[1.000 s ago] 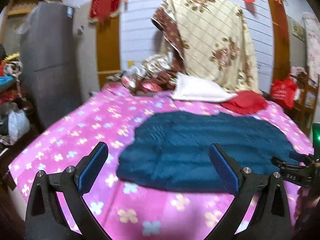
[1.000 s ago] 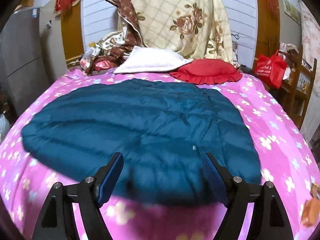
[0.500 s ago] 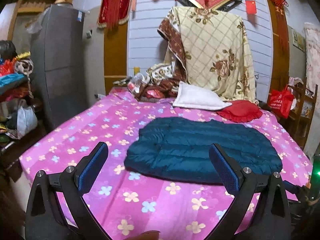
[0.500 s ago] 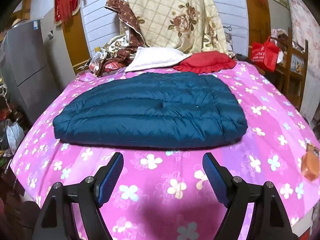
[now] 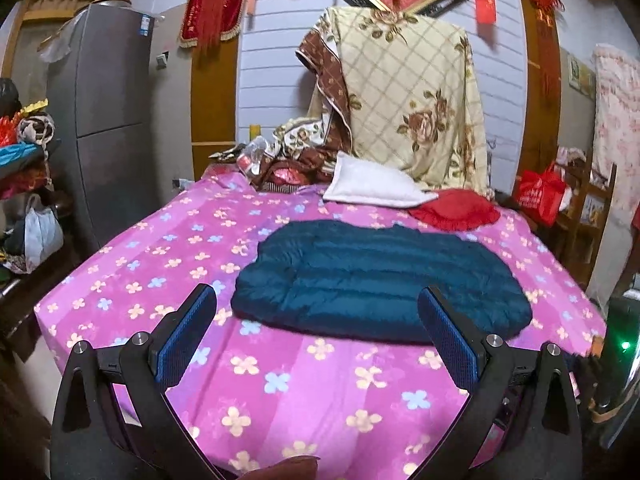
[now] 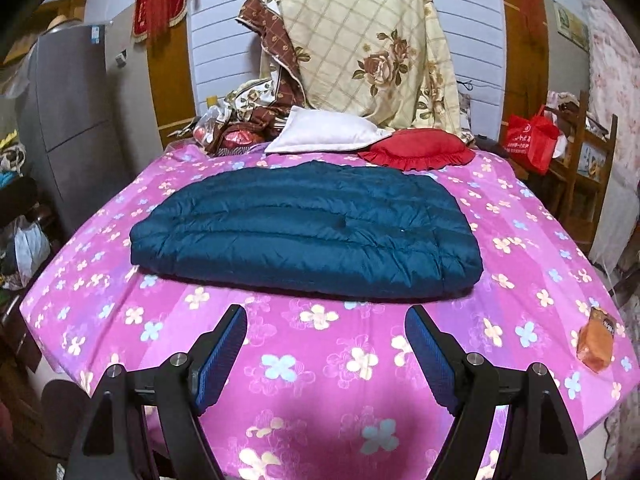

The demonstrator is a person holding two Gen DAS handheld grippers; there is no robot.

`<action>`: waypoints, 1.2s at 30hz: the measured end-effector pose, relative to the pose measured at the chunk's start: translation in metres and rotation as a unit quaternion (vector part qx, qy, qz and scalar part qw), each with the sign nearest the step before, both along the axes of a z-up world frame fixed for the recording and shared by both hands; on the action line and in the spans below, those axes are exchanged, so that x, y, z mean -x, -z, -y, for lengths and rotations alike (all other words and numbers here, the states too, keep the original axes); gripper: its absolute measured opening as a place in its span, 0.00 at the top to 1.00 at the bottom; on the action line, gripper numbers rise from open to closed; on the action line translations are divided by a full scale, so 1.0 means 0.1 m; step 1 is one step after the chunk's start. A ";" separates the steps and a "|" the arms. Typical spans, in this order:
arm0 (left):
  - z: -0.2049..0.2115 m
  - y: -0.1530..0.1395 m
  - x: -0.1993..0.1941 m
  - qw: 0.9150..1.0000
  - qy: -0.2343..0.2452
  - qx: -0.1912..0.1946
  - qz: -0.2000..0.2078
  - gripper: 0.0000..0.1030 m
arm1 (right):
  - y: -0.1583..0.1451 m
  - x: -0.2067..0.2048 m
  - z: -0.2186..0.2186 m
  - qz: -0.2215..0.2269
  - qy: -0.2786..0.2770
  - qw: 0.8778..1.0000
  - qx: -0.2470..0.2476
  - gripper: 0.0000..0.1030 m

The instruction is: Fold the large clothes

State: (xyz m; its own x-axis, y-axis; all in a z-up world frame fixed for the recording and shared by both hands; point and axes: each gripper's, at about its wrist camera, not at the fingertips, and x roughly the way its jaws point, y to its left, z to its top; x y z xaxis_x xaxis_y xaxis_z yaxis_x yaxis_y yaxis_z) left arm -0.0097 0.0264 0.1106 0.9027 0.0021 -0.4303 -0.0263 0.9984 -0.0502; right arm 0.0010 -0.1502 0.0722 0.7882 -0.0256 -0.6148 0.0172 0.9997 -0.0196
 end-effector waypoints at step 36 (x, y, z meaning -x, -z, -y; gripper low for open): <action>0.09 0.48 -0.26 0.994 0.009 -0.026 -0.107 0.02 | 0.10 -0.05 0.02 -0.034 0.041 0.998 0.029 0.23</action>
